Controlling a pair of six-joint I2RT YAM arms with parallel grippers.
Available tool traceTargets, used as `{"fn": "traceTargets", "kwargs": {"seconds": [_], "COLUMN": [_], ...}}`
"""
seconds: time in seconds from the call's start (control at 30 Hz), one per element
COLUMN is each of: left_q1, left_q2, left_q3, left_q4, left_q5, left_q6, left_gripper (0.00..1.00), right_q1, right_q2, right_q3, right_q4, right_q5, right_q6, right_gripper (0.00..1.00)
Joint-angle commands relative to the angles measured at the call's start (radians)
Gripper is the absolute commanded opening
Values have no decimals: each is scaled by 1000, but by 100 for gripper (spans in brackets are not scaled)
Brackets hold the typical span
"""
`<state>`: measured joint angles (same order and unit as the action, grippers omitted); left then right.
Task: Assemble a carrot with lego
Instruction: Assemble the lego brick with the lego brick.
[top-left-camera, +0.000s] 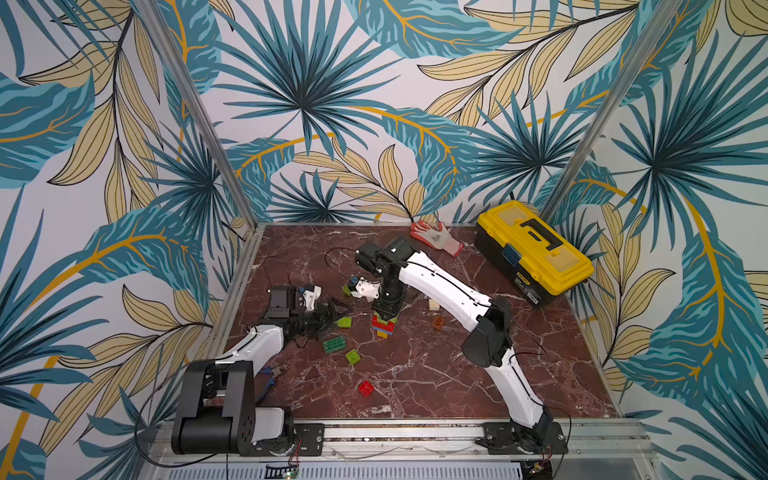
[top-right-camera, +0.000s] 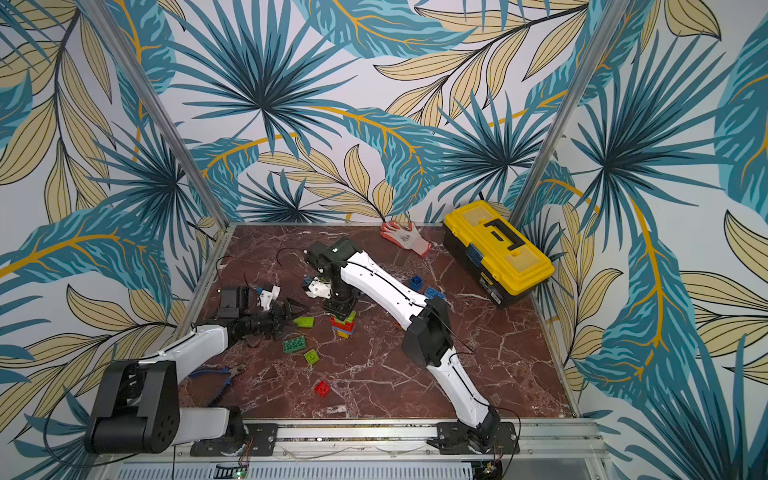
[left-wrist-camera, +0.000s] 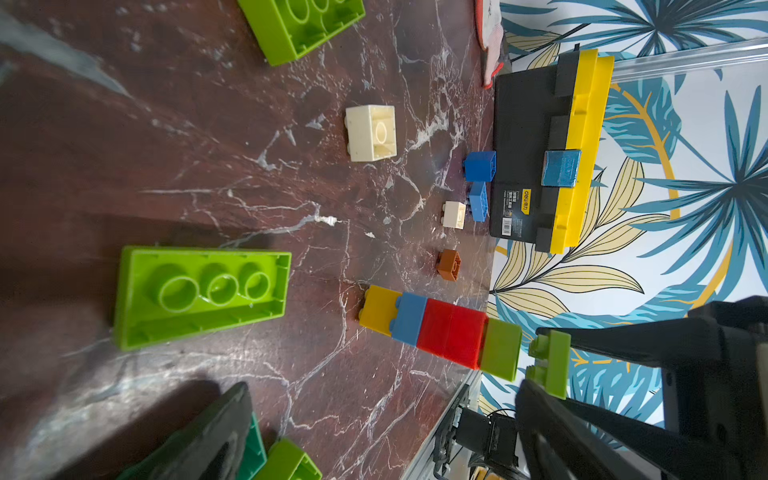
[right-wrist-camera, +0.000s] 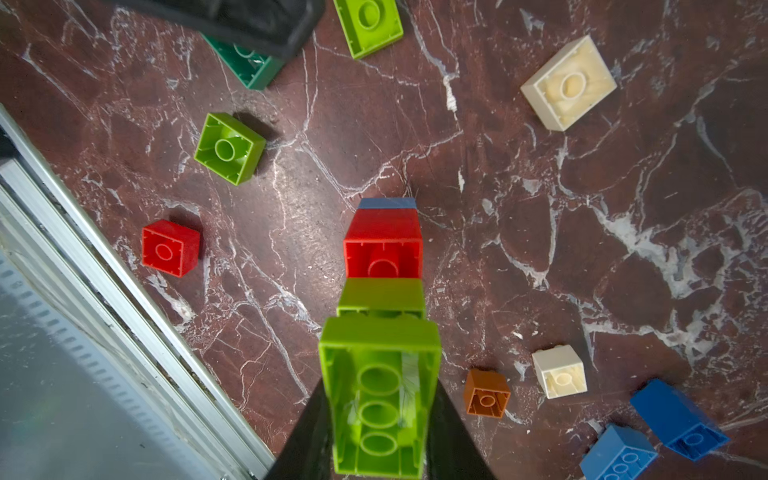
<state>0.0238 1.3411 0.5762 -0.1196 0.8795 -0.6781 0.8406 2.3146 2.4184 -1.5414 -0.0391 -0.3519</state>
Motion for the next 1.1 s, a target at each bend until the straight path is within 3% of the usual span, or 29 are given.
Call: {"fn": "traceTargets", "kwargs": {"seconds": [0.0, 1.07], "left_q1": [6, 6], "left_q2": [10, 20], "left_q3": [-6, -5], "left_q4": [8, 8], "left_q5": [11, 9], "left_q6": [19, 22], "left_gripper": [99, 99], "right_q1": [3, 6], "right_q2": [27, 60], "right_q3": [19, -6], "right_q4": [4, -6], "right_q5": [15, 5], "right_q6": [-18, -28], "right_gripper": [27, 27]}}
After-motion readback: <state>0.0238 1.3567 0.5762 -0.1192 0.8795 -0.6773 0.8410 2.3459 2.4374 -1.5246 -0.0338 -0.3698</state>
